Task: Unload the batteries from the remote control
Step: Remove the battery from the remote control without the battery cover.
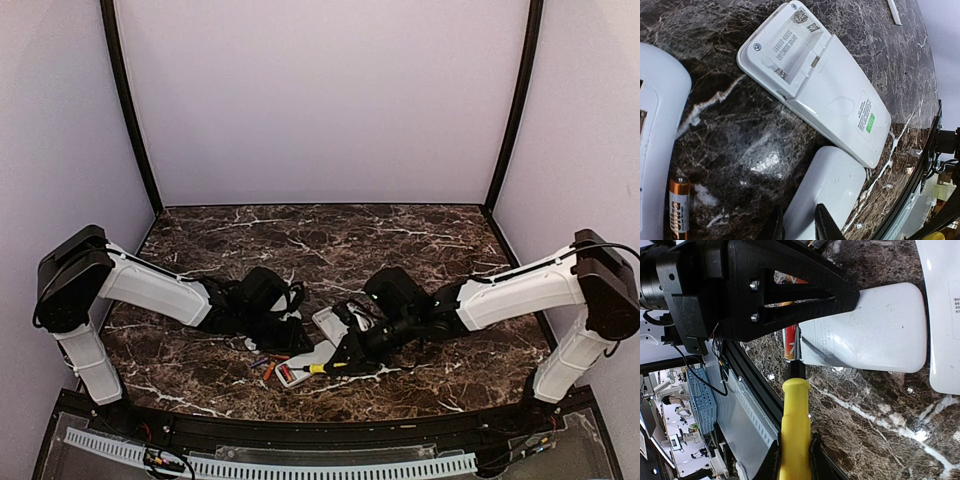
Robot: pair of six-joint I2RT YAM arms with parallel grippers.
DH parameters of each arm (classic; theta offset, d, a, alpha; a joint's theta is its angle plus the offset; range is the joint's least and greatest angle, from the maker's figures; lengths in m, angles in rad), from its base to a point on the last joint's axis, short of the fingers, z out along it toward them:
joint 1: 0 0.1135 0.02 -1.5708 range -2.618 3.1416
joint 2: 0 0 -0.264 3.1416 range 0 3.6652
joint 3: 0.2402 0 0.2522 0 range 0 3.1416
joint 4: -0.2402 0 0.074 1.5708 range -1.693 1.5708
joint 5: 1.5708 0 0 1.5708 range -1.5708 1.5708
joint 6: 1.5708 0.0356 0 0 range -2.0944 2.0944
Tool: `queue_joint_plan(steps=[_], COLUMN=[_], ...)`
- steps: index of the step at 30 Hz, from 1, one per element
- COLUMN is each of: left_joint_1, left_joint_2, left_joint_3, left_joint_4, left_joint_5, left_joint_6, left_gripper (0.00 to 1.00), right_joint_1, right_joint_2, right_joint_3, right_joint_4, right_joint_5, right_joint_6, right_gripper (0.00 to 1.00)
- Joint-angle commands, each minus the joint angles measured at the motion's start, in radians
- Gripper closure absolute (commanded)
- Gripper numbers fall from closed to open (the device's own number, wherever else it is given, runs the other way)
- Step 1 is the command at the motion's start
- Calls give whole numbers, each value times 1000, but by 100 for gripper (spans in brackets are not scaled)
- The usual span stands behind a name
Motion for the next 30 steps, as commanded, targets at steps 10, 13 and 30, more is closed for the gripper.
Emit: queue_joint_plan(steps=[10,13,30], left_joint_1=[-15,-16,-15], left_joint_2=[7,7,5], left_joint_3=[-25,-24,-19], left_joint_4=[-46,-47,-53], left_joint_5=[19,19,11], left_joint_6=[-2,-1,-1], left_gripper=[79,80,80], right_joint_1=[-4,1,48], right_joint_2=[41,44,18], right_joint_3=[39,52,88], right_joint_4=[26,-2,-116], right_joint_5=[-17,-22,-74], right_joint_6=[-13,-29,-118], right_gripper=[100,100,100])
